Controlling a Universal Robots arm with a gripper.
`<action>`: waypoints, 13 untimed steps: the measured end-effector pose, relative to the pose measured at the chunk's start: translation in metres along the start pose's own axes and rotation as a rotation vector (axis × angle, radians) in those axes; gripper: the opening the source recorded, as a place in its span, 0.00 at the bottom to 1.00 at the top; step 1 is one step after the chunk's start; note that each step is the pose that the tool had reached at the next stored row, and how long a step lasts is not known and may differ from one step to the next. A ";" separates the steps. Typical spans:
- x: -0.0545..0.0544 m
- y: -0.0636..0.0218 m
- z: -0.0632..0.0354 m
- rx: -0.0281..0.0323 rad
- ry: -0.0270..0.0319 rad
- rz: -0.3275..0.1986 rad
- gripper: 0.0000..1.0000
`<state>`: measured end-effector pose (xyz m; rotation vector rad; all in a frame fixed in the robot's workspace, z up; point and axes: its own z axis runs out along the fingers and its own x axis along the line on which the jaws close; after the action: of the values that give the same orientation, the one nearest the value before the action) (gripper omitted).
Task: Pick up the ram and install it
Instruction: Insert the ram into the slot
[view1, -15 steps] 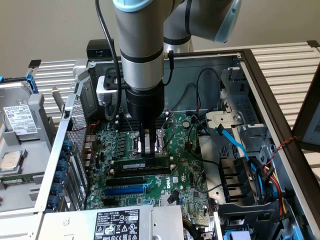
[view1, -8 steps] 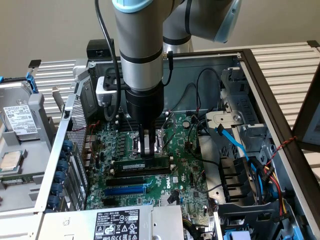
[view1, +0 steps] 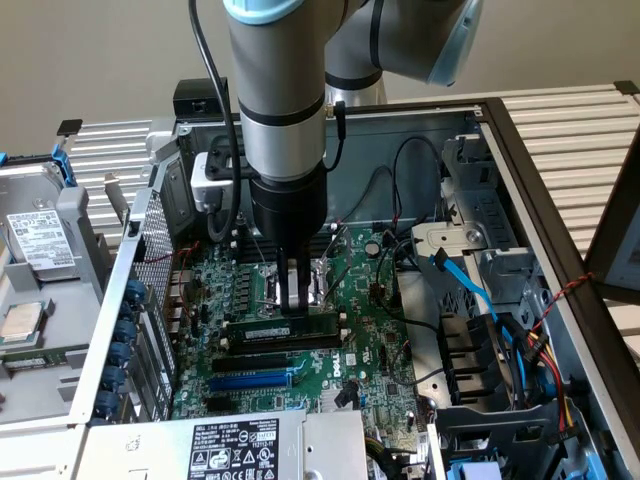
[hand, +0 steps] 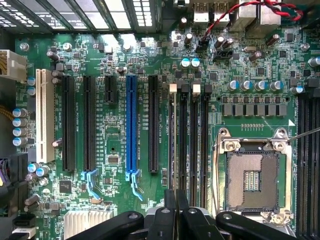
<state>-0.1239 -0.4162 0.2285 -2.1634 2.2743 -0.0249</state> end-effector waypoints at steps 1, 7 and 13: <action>0.000 0.0000 0.0003 0.0001 -0.0001 0.000 0.12; 0.000 0.0000 0.0009 0.0000 0.0000 0.000 0.12; 0.000 0.0000 0.0009 0.0000 -0.0001 0.000 0.12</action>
<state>-0.1239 -0.4162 0.2276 -2.1631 2.2744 -0.0248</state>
